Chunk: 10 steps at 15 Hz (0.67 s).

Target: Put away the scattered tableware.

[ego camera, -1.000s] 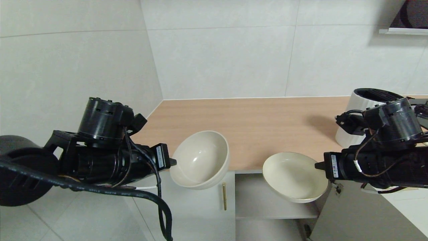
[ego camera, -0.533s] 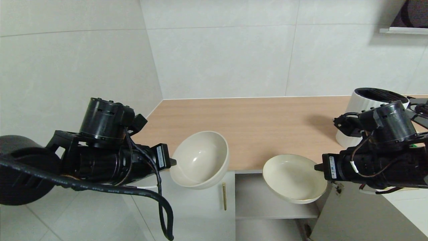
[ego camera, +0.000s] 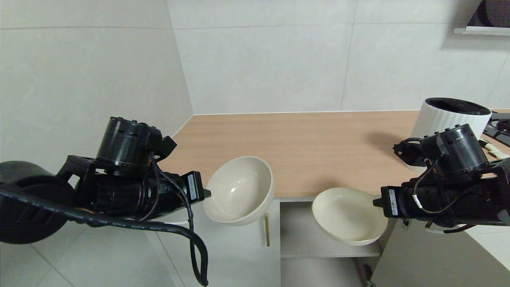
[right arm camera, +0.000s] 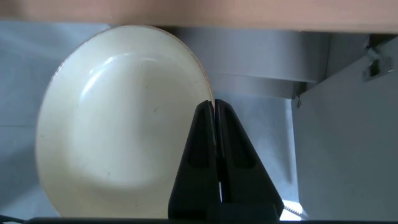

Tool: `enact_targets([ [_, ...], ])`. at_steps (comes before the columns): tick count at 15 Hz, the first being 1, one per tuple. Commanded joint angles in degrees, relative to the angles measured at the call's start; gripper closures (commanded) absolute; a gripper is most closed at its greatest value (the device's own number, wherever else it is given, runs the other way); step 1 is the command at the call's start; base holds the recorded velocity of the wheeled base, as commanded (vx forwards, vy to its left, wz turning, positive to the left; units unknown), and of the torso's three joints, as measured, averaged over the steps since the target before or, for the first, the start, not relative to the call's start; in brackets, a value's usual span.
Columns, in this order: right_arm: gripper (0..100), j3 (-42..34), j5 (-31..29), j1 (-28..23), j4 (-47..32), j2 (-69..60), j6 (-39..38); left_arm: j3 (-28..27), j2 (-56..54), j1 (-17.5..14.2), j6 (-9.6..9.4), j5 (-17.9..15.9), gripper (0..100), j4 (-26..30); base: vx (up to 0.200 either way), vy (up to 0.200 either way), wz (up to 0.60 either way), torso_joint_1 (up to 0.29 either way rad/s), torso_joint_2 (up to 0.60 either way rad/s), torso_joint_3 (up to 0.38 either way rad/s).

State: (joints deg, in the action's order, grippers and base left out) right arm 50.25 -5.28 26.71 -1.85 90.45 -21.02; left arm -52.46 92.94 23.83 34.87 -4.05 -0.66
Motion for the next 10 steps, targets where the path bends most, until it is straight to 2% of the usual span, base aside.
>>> enact_targets([
  [1, 100, 0.0, 0.0, 0.0, 0.0, 0.6, 0.0, 0.0, 0.2, 0.0, 0.03, 0.0, 100, 0.0, 0.0, 0.0, 0.0, -0.207, 0.47, 0.251],
  [10, 100, 0.0, -0.1, -0.1, 0.1, 0.8, 0.0, 0.0, 0.3, 0.0, 0.03, 0.0, 100, 0.0, 0.0, 0.0, 0.0, -0.2, 0.49, 0.283],
])
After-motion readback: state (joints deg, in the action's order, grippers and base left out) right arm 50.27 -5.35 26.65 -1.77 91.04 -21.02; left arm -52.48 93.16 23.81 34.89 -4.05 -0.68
